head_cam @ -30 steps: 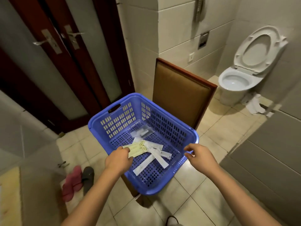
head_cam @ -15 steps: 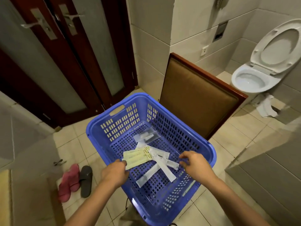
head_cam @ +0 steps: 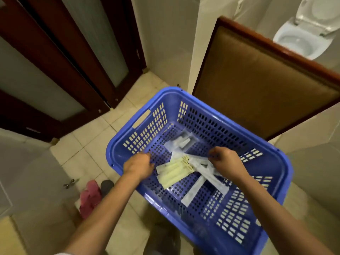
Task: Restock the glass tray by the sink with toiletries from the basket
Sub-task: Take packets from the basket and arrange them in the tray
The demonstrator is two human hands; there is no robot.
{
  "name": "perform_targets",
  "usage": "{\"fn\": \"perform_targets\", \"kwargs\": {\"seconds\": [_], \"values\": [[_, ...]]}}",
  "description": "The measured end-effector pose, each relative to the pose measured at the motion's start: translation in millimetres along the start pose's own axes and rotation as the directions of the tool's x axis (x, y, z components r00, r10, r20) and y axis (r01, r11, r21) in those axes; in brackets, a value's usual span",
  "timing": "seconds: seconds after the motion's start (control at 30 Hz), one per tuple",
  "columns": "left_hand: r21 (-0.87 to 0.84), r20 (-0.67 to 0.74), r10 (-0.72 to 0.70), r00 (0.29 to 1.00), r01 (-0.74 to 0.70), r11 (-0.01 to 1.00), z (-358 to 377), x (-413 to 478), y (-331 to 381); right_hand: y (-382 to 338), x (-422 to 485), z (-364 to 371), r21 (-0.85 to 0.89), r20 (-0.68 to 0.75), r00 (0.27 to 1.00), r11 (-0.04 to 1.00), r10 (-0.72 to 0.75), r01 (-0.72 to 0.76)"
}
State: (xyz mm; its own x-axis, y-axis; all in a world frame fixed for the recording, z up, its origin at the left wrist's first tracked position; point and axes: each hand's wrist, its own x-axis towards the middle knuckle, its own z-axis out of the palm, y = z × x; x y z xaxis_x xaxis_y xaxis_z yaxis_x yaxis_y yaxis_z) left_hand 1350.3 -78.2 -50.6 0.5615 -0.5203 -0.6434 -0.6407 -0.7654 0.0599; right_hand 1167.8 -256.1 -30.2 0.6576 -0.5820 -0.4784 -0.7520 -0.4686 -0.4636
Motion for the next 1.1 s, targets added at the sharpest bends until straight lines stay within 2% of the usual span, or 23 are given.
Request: {"fn": "perform_targets", "kwargs": {"seconds": [0.2,0.37,0.5,0.7,0.87,0.93,1.1], "values": [[-0.008,0.083,0.007,0.997,-0.007,1.0,32,35,-19,13,24,46,-0.024,0.123,0.989,0.996,0.083,-0.081],[-0.073,0.212,0.173,0.962,-0.161,0.984,63,59,-3,37,36,74,0.015,0.193,0.967,0.985,0.166,-0.172],[-0.058,0.311,0.222,0.924,-0.214,0.975,81,76,16,56,46,93,0.006,0.251,0.951,0.982,0.181,-0.188],[-0.011,0.404,0.188,0.895,-0.2,0.98,105,107,40,76,59,125,0.062,0.389,0.895,0.963,0.218,-0.262],[-0.032,0.466,0.099,0.879,-0.095,0.995,134,133,44,87,74,156,0.075,0.467,0.857,0.956,0.217,-0.283],[-0.049,0.436,0.057,0.898,-0.039,0.998,147,143,44,93,82,169,0.103,0.458,0.863,0.952,0.213,-0.29],[-0.142,0.214,-0.073,0.974,0.105,0.984,173,165,48,98,98,198,0.158,0.414,0.879,0.932,0.236,-0.325]]}}
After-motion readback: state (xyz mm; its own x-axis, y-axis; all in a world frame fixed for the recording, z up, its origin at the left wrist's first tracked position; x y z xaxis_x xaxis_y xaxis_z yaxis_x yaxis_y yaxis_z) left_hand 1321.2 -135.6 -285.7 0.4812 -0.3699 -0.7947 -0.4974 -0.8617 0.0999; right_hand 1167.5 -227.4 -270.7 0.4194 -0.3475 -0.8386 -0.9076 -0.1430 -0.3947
